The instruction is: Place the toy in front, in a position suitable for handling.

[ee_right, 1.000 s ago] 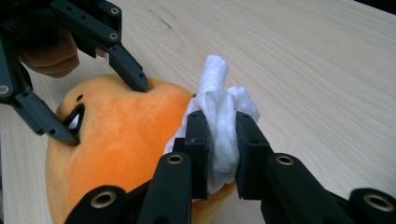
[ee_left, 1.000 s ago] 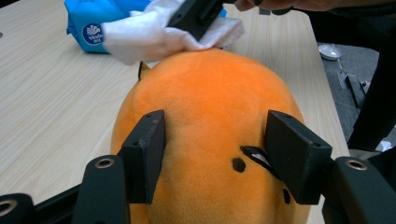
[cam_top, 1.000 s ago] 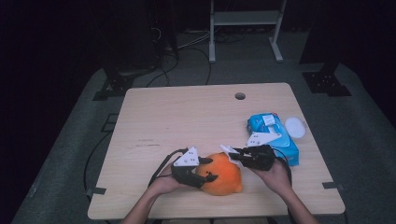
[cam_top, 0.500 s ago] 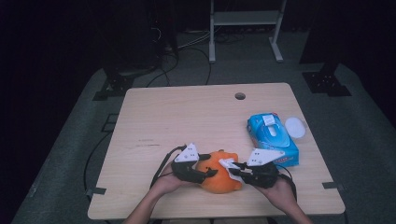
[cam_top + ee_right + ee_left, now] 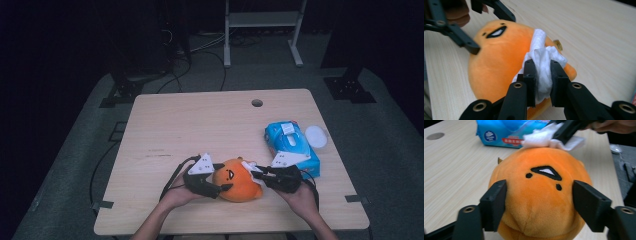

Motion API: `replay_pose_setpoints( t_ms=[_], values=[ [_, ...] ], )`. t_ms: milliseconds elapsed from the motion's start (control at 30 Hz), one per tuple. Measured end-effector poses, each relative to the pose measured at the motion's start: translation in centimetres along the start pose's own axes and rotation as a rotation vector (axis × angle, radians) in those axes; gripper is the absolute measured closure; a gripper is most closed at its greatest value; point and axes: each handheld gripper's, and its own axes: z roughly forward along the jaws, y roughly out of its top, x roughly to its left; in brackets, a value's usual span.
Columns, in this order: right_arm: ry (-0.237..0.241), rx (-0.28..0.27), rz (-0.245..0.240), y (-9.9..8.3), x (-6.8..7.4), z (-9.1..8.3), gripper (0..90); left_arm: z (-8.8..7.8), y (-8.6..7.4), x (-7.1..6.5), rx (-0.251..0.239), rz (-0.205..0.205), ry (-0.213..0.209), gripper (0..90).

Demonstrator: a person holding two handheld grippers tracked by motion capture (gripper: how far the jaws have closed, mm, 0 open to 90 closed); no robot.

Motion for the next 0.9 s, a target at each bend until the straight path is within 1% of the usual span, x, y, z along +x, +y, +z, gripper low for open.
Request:
replay_pose_setpoints(
  t_ms=[67,133,200,233,300,333,367,433,533,567,600,667,700,733,767,800,833,900],
  values=[
    [0.009,-0.02,-0.028,0.4,0.7,-0.2,76.9,0.1,-0.1,0.1,-0.006,-0.016,0.01,31.8],
    [0.04,-0.038,-0.053,0.9,1.7,-0.1,76.8,0.2,0.0,0.2,-0.01,-0.039,0.024,32.1],
    [0.067,-0.044,-0.09,1.2,2.7,0.2,76.9,0.3,0.0,0.3,-0.011,-0.057,0.04,31.8],
    [0.07,-0.042,-0.104,1.3,3.0,0.3,76.8,0.3,-0.1,0.4,-0.014,-0.071,0.044,31.3],
    [0.06,-0.036,-0.123,1.4,3.5,0.4,76.8,0.2,-0.1,0.5,-0.013,-0.083,0.045,29.8],
    [0.053,-0.032,-0.124,1.4,3.4,0.5,76.9,0.2,-0.2,0.6,-0.019,-0.087,0.04,28.1],
    [0.05,-0.034,-0.113,1.4,3.1,0.5,76.9,0.2,-0.1,0.7,-0.016,-0.081,0.031,26.2],
    [0.04,-0.036,-0.087,1.1,2.3,0.4,76.9,0.0,-0.1,0.7,-0.023,-0.084,0.008,18.7],
    [0.018,-0.044,-0.05,0.9,1.5,0.3,76.8,0.0,-0.1,0.6,-0.024,-0.066,-0.001,16.2],
    [0.02,-0.045,-0.044,0.8,1.4,0.2,76.8,0.1,-0.2,0.5,-0.017,-0.057,0.001,17.7],
    [0.02,-0.046,-0.044,0.9,1.5,0.3,76.8,0.2,-0.2,0.4,-0.016,-0.051,0.013,23.5],
    [0.021,-0.048,-0.06,1.0,1.9,0.3,76.8,0.1,-0.2,0.5,-0.012,-0.057,0.023,28.8],
    [0.026,-0.05,-0.072,1.1,2.2,0.3,76.8,0.1,-0.2,0.6,-0.013,-0.067,0.033,30.2],
    [0.041,-0.056,-0.091,1.2,2.8,0.3,76.8,0.1,-0.2,0.7,-0.015,-0.082,0.037,31.6],
    [0.053,-0.056,-0.096,1.3,3.1,0.4,76.8,0.1,-0.3,0.8,-0.016,-0.102,0.033,31.9],
    [0.061,-0.052,-0.113,1.3,3.6,0.5,76.8,0.0,-0.4,1.1,-0.009,-0.102,0.033,32.0],
    [0.054,-0.044,-0.132,1.3,3.9,0.6,76.8,0.0,-0.5,1.2,-0.01,-0.11,0.031,32.1],
    [0.049,-0.035,-0.14,1.2,4.0,0.6,76.7,-0.1,-0.8,1.3,-0.016,-0.126,0.027,31.9]
  ],
)
